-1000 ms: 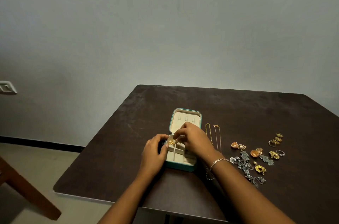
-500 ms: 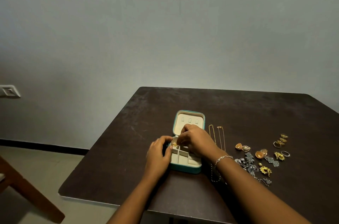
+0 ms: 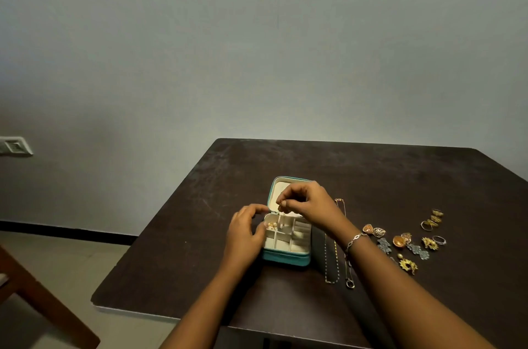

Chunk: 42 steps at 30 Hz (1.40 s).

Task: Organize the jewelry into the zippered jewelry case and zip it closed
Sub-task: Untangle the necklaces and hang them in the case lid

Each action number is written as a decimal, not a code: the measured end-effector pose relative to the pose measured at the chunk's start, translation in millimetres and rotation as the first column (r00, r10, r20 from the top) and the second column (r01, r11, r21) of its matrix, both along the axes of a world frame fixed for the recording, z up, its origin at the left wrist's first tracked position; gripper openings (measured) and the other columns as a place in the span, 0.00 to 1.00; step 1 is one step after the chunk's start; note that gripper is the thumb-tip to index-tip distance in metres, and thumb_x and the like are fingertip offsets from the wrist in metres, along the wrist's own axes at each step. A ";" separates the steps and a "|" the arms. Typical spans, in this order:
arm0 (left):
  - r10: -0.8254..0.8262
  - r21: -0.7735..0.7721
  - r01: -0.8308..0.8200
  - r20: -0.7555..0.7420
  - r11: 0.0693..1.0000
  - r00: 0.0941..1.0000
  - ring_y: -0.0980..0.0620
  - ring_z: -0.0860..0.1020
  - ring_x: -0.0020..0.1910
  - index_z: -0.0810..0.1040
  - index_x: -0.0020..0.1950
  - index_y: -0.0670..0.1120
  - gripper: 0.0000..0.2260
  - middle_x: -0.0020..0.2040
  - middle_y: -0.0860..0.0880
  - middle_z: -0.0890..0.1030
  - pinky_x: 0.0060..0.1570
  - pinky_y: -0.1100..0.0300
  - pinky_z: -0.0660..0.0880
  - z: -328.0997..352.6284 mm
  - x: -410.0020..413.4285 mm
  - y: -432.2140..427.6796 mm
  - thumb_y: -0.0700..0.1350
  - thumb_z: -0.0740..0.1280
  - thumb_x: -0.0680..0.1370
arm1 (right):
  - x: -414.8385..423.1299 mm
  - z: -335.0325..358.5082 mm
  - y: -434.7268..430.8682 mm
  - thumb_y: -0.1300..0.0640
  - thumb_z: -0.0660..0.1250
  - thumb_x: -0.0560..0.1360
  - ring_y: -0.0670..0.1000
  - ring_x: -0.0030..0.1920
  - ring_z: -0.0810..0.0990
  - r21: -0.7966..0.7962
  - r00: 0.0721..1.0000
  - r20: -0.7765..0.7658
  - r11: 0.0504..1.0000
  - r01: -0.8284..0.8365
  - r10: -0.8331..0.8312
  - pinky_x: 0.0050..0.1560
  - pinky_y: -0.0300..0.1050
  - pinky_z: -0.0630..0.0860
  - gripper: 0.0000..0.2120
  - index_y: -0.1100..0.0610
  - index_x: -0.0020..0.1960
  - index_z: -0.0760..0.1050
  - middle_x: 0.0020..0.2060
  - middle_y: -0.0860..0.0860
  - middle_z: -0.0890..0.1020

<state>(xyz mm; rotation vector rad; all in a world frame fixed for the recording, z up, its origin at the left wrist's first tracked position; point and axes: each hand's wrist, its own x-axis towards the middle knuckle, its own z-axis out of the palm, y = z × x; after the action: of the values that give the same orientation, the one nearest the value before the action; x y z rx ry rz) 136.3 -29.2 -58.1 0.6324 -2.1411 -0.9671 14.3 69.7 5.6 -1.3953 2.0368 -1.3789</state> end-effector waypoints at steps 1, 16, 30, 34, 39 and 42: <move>-0.004 0.014 0.004 -0.011 1.000 1.000 0.56 0.73 0.52 0.78 0.51 0.48 0.11 0.49 0.57 0.78 0.47 0.63 0.69 4.3 0.2 0.5 0.35 0.65 0.74 | 1.0 2.5 1.2 0.70 0.65 0.71 0.41 0.33 0.78 -0.015 1.000 0.024 1.000 -0.005 0.005 0.42 0.36 0.77 0.05 0.67 0.43 0.80 0.32 0.51 0.81; -0.188 0.267 0.263 -0.276 0.927 0.943 0.47 0.79 0.45 0.79 0.46 0.44 0.09 0.42 0.44 0.81 0.49 0.53 0.77 60.7 4.4 17.5 0.31 0.68 0.71 | 12.7 41.7 15.2 0.69 0.64 0.73 0.44 0.31 0.78 -0.143 0.988 0.126 0.987 -0.075 0.094 0.32 0.33 0.72 0.07 0.60 0.41 0.78 0.32 0.53 0.80; -0.009 0.284 0.088 -0.269 0.955 0.963 0.64 0.77 0.32 0.80 0.43 0.39 0.07 0.36 0.47 0.80 0.36 0.72 0.74 63.5 12.2 -0.6 0.29 0.65 0.72 | -0.9 62.8 39.7 0.68 0.64 0.74 0.44 0.28 0.75 -0.191 0.972 0.234 0.980 0.056 -0.010 0.31 0.33 0.73 0.07 0.60 0.42 0.79 0.32 0.51 0.78; 0.030 0.318 0.067 -0.290 0.946 0.957 0.63 0.77 0.29 0.79 0.45 0.37 0.06 0.35 0.45 0.79 0.33 0.72 0.74 65.7 15.7 -5.1 0.29 0.64 0.74 | -7.5 62.0 45.5 0.68 0.64 0.74 0.43 0.28 0.74 -0.150 0.969 0.245 0.985 0.082 -0.044 0.30 0.33 0.72 0.07 0.61 0.42 0.79 0.31 0.52 0.78; 0.059 0.395 0.075 -0.318 0.916 0.946 0.60 0.80 0.29 0.78 0.44 0.39 0.07 0.37 0.45 0.79 0.33 0.70 0.77 70.9 19.6 -5.3 0.30 0.63 0.75 | -14.9 59.3 52.7 0.68 0.65 0.73 0.44 0.28 0.73 -0.101 0.955 0.288 0.990 0.103 -0.070 0.32 0.36 0.72 0.06 0.60 0.42 0.79 0.31 0.52 0.78; 0.079 0.425 0.073 -0.331 0.902 0.940 0.60 0.79 0.28 0.78 0.42 0.42 0.08 0.37 0.45 0.79 0.33 0.69 0.77 74.6 22.7 -4.5 0.31 0.64 0.75 | -19.1 61.2 57.8 0.68 0.65 0.73 0.47 0.30 0.73 -0.080 0.943 0.322 0.990 0.119 -0.087 0.35 0.40 0.73 0.06 0.59 0.41 0.79 0.31 0.52 0.78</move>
<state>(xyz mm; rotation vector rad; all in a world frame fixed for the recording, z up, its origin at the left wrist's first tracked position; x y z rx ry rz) 159.0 -33.7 16.5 0.6199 -1.6264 -1.4567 -4.8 127.6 66.9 -1.0319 1.8731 -1.6486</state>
